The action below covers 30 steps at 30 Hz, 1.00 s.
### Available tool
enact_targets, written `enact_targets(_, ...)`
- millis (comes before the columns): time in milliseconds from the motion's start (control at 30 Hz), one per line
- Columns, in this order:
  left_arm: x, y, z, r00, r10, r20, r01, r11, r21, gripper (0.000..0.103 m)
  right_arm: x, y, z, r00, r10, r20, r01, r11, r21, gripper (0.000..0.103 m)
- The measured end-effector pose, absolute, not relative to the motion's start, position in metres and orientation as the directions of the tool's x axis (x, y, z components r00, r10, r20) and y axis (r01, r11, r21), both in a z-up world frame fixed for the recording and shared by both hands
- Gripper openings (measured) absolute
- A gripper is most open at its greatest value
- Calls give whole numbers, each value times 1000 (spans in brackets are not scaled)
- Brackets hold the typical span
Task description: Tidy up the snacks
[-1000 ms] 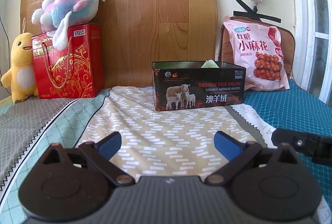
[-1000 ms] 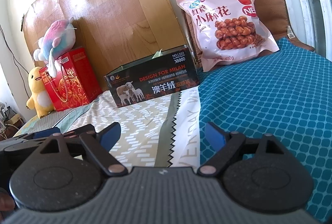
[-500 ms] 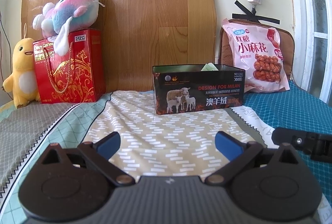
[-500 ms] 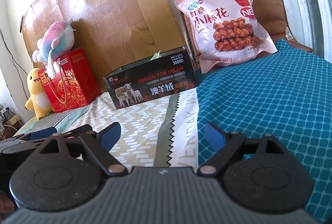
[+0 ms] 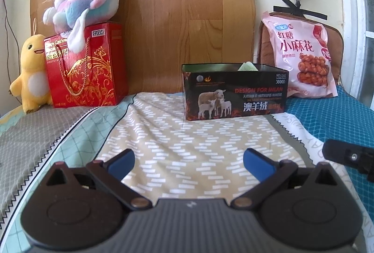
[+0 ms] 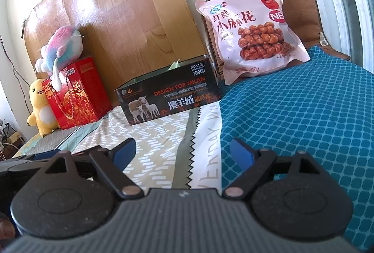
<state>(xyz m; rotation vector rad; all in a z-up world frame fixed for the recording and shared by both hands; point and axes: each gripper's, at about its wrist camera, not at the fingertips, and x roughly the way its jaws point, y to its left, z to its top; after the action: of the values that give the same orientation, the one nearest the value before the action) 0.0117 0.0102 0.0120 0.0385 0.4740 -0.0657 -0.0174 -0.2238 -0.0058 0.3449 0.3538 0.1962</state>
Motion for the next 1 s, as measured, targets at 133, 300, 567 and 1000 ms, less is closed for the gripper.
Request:
enact_targets(133, 11, 10, 12, 890, -44, -454, 65, 997, 32, 103, -18, -224, -6, 922, 243, -302, -124, 923, 364, 90)
enact_targets(300, 6, 6, 13, 907, -22, -421, 53, 997, 61, 103, -19, -224, -5, 924, 239, -298, -121, 923, 366, 90)
enact_targets(567, 4, 6, 14, 915, -11, -402, 38, 997, 59, 103, -21, -223, -5, 930, 227, -288, -112, 924, 367, 90)
enact_targets(1000, 7, 10, 13, 905, -20, -426, 38, 999, 33, 103, -21, -222, -5, 931, 221, -292, -108, 928, 357, 90)
